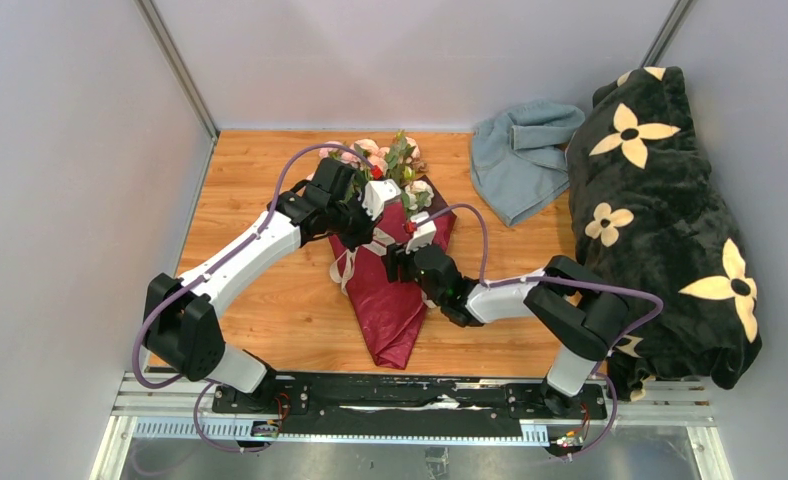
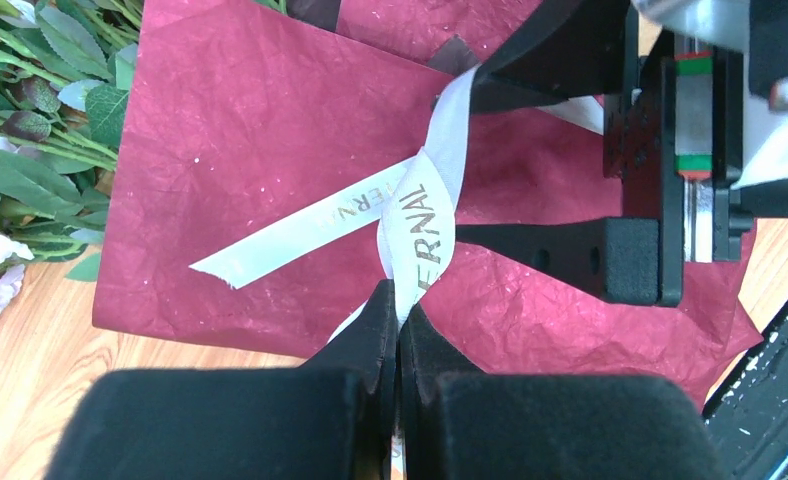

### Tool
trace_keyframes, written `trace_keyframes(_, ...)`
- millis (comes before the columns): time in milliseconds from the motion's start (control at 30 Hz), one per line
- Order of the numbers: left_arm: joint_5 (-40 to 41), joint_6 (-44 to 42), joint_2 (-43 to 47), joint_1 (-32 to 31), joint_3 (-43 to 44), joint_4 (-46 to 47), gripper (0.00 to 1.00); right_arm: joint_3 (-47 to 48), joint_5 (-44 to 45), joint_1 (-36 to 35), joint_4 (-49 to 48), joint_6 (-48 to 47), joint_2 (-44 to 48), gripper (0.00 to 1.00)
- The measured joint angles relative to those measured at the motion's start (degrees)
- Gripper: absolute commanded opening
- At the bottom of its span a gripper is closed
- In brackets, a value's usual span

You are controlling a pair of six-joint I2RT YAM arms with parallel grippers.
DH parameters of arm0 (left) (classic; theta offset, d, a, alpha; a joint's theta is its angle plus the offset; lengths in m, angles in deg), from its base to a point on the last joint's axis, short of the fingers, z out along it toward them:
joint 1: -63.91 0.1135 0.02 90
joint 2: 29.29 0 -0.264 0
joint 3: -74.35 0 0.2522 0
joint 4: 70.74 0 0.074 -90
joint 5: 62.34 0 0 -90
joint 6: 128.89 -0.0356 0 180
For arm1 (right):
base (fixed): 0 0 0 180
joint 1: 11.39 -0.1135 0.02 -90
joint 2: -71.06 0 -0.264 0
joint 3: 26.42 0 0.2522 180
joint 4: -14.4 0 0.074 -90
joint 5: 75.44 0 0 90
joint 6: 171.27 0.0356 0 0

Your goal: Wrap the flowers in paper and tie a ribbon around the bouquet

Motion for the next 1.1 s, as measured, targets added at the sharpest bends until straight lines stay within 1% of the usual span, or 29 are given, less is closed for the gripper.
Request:
trace_keyframes(133,-0.1,0.0,0.0,0.0,0.0,0.0,0.0,2.2,-0.3,1.7,-0.6,-0.7,-0.9,0.63)
trace_keyframes(333,-0.6,0.0,0.0,0.0,0.0,0.0,0.0,4.8,-1.2,3.0,-2.9,-2.1,-4.1,0.55)
trace_keyframes(667,-1.5,0.0,-0.1,0.0,0.0,0.0,0.0,7.1,-7.5,4.0,-6.6,-2.7,-9.4,0.54)
trace_keyframes(733,-1.6,0.1,-0.2,0.0,0.0,0.0,0.0,7.5,-8.4,4.1,-7.4,-2.6,-9.8,0.52)
trace_keyframes(800,-1.6,0.1,-0.5,0.0,0.0,0.0,0.0,7.9,-8.8,4.1,-8.2,-2.5,-10.2,0.44)
trace_keyframes(867,-1.6,0.1,-0.7,0.0,0.0,0.0,0.0,8.4,-9.2,4.2,-9.2,-1.9,-10.7,0.23)
trace_keyframes(900,-1.6,0.1,-0.7,0.0,0.0,0.0,0.0,8.5,-9.2,4.2,-9.6,-1.8,-10.9,0.15)
trace_keyframes(967,-1.6,0.1,-0.7,0.0,0.0,0.0,0.0,8.5,-9.2,4.4,-9.9,-1.3,-10.9,0.04)
trace_keyframes(1000,-1.6,0.1,-0.7,0.0,0.0,0.0,0.0,8.5,-9.1,4.5,-9.9,-1.1,-10.9,0.0)
trace_keyframes(1100,-0.6,0.2,-0.8,0.0,0.0,0.0,0.0,8.2,-10.3,5.4,-9.7,0.0,-10.6,0.0)
